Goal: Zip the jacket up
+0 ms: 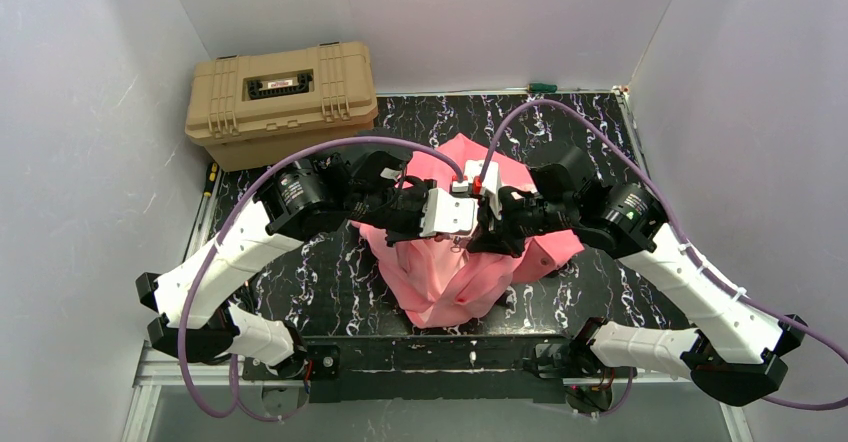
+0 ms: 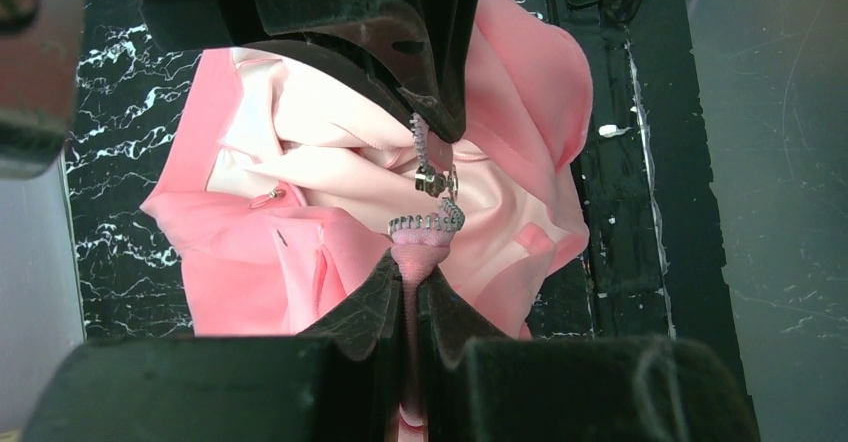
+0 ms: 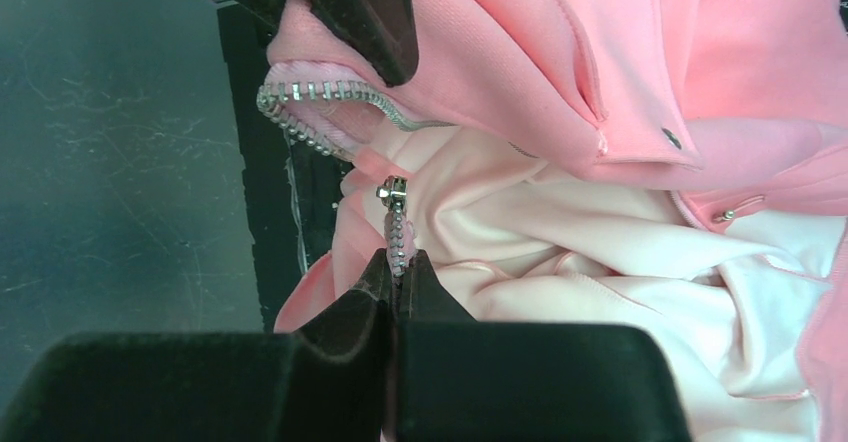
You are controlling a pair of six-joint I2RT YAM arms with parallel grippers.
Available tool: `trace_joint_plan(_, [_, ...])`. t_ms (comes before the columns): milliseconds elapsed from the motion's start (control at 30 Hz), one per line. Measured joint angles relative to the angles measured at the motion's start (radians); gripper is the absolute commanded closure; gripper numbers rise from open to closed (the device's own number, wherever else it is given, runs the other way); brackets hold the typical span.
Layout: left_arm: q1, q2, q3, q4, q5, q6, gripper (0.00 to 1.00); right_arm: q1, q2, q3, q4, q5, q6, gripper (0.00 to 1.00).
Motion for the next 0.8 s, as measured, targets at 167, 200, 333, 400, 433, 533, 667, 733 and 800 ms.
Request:
trace_joint_plan(167, [0.0,0.0,-0.004,0.002,0.006,-0.002,1.0,0.006,-0.002,0.0,0.002,0.012,-0.038,0.99])
trace_joint_plan(200, [0.0,0.0,-0.008,0.002,0.007,-0.002,1.0,0.007,-0.003,0.0,0.003,0.013,-0.044,0.99])
trace_joint_plan(333, [0.0,0.002,-0.021,0.003,0.007,-0.003,1.0,0.013,-0.01,0.0,0.008,0.021,-0.076,0.99])
trace_joint_plan(400, [0.0,0.002,-0.031,0.012,0.006,-0.007,1.0,0.014,-0.015,0.0,0.008,0.023,-0.09,0.99])
trace_joint_plan(433, [0.0,0.002,-0.037,0.019,0.006,-0.01,1.0,0.015,-0.018,0.0,0.008,0.024,-0.097,0.99])
trace_joint_plan(533, [-0.002,0.0,-0.057,0.046,0.003,-0.016,1.0,0.018,-0.02,0.0,0.003,0.027,-0.108,0.99])
trace_joint_plan(667, [-0.005,-0.003,-0.06,0.055,-0.002,-0.02,1.0,0.019,-0.021,0.0,0.008,0.027,-0.119,0.99])
trace_joint_plan(733, [-0.006,-0.004,-0.06,0.054,-0.002,-0.02,1.0,0.023,-0.021,0.0,0.007,0.027,-0.122,0.99])
trace_joint_plan(800, [-0.006,-0.005,-0.06,0.053,-0.002,-0.02,1.0,0.024,-0.022,0.0,0.007,0.03,-0.122,0.99])
